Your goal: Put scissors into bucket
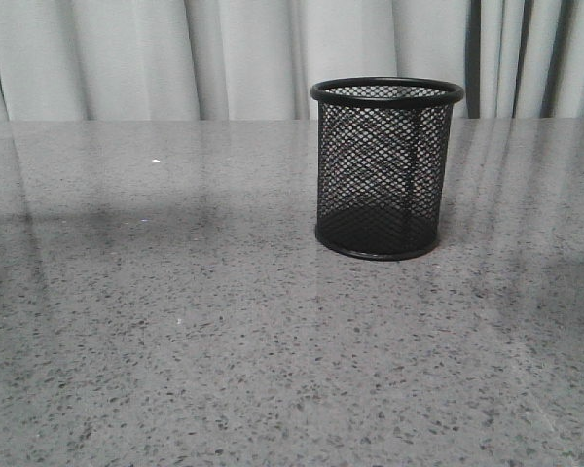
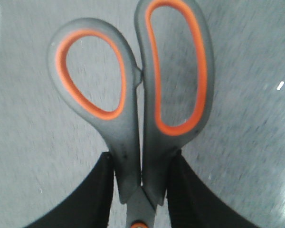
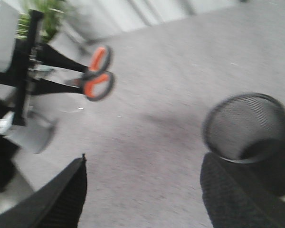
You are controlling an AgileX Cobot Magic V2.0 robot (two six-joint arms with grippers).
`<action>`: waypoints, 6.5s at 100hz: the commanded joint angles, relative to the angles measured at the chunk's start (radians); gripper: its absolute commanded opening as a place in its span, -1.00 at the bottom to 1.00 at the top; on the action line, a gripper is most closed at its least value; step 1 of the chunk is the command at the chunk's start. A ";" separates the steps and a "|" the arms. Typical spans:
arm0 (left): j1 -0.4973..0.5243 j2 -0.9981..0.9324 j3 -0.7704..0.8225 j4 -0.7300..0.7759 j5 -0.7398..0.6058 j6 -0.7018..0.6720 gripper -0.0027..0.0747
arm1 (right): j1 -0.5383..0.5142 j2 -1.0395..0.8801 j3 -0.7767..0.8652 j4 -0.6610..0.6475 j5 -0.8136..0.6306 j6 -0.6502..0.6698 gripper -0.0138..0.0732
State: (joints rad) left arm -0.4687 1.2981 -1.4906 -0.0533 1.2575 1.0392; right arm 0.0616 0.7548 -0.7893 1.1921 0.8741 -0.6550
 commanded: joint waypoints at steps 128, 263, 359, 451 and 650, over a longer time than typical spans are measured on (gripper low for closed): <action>-0.526 0.059 -0.143 0.183 -0.296 -0.390 0.05 | 0.003 0.290 -0.174 0.278 0.172 -0.214 -0.82; 0.460 -0.135 -0.170 -0.234 -0.164 -0.625 0.25 | 0.225 0.582 -0.706 -0.823 0.274 0.278 -0.78; 0.460 -0.135 -0.170 -0.188 -0.143 -0.615 0.25 | 0.185 0.580 -0.794 -0.863 0.263 0.260 -0.08; 0.460 -0.626 0.606 -0.237 -1.019 -0.589 -0.99 | 0.110 -0.149 0.026 -0.801 -0.808 0.304 -0.81; 0.460 -1.329 1.519 0.024 -1.237 -1.039 -0.99 | 0.110 -0.482 0.555 -0.795 -0.884 0.304 -0.81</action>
State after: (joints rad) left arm -0.0093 -0.0032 -0.0008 -0.0226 0.0968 0.0113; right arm 0.1777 0.2655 -0.2073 0.3943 0.0670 -0.3503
